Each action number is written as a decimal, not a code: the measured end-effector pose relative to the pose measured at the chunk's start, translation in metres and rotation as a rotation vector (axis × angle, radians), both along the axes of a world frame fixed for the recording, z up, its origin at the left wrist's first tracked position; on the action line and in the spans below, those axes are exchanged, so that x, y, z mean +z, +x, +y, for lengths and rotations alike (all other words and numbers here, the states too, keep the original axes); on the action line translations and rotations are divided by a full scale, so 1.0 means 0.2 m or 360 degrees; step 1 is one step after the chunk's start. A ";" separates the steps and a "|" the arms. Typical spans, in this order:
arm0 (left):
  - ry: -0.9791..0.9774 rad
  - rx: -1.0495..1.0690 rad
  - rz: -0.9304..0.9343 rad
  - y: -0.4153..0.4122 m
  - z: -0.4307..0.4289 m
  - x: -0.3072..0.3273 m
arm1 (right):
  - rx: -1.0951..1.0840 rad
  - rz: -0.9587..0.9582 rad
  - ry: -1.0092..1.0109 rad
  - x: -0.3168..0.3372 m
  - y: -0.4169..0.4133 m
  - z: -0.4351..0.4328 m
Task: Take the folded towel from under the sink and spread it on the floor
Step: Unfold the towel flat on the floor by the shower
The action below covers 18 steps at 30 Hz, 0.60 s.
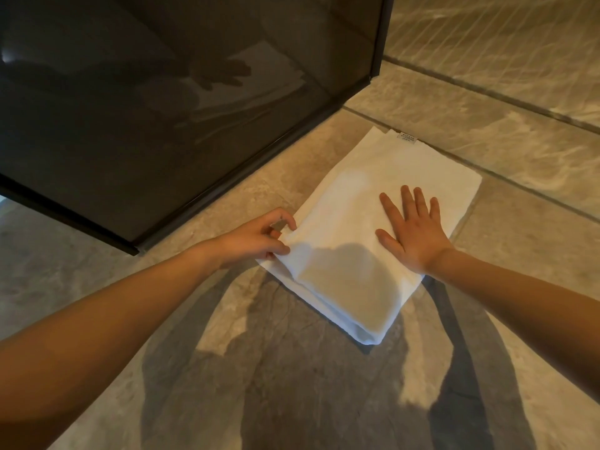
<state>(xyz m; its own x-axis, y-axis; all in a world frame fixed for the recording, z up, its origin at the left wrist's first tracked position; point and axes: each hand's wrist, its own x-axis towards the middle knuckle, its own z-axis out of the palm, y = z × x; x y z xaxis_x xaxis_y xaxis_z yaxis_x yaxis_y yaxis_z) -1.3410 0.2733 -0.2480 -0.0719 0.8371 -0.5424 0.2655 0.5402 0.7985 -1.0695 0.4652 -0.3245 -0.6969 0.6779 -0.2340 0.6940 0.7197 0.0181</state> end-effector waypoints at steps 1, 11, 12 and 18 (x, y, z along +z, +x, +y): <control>0.0017 -0.0033 -0.0011 -0.01 0.00 0.01 | 0.0002 -0.0004 0.0003 0.00 0.00 0.00; -0.0212 0.0007 -0.0206 0.04 0.07 0.00 | 0.0028 -0.0103 -0.0091 0.02 -0.02 0.02; -0.0197 0.0012 -0.0240 0.05 0.07 0.00 | 0.0004 -0.0095 -0.0158 0.06 -0.05 0.04; -0.0063 -0.0189 -0.0197 0.14 0.10 0.05 | -0.0202 0.0628 -0.0851 0.43 -0.38 0.12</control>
